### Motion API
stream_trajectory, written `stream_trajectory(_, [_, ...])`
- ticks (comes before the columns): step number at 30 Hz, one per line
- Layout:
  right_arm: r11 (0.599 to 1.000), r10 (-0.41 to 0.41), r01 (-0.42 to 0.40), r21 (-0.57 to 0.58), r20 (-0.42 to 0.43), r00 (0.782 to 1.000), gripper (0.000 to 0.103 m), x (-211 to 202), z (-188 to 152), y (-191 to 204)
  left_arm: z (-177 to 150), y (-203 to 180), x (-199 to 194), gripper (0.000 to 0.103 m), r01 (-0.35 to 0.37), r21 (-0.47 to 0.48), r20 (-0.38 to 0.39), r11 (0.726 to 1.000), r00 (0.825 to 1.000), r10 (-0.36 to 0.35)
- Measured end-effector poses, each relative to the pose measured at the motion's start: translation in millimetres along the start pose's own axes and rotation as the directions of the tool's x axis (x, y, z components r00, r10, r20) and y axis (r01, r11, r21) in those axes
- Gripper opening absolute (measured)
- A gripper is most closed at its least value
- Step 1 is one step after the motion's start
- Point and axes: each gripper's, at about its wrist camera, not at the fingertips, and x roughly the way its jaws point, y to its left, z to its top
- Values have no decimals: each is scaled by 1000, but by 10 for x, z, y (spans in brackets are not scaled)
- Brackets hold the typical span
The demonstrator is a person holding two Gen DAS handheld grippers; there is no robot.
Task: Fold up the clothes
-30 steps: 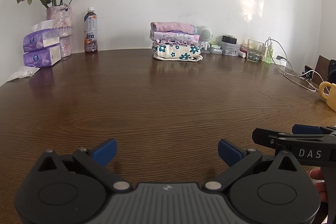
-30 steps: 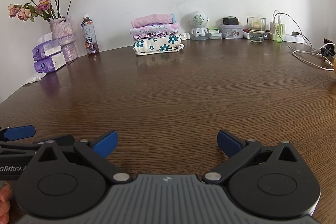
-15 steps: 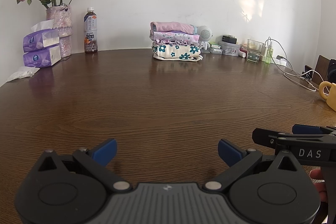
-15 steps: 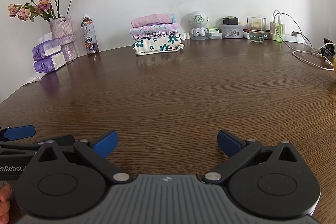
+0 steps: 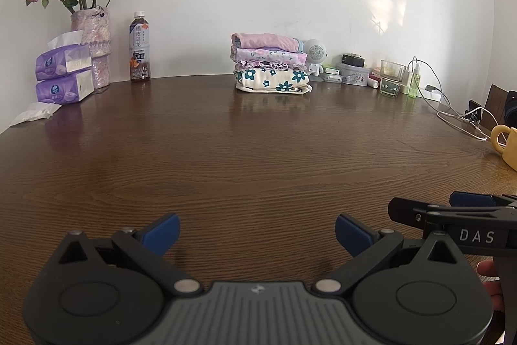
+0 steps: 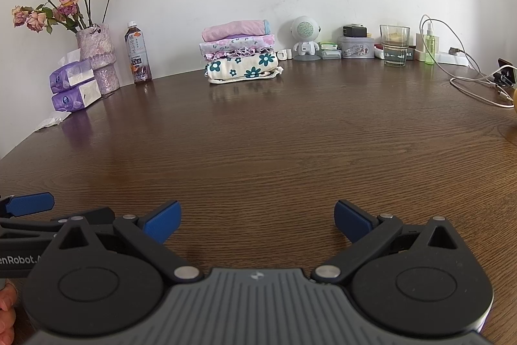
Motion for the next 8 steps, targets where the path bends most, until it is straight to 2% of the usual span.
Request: stream_trajectory(8, [1000,-1,1,-3,-2,1000,103,0,-1,-1,4,0,-4,103,5,3,3,1000,1000,-5])
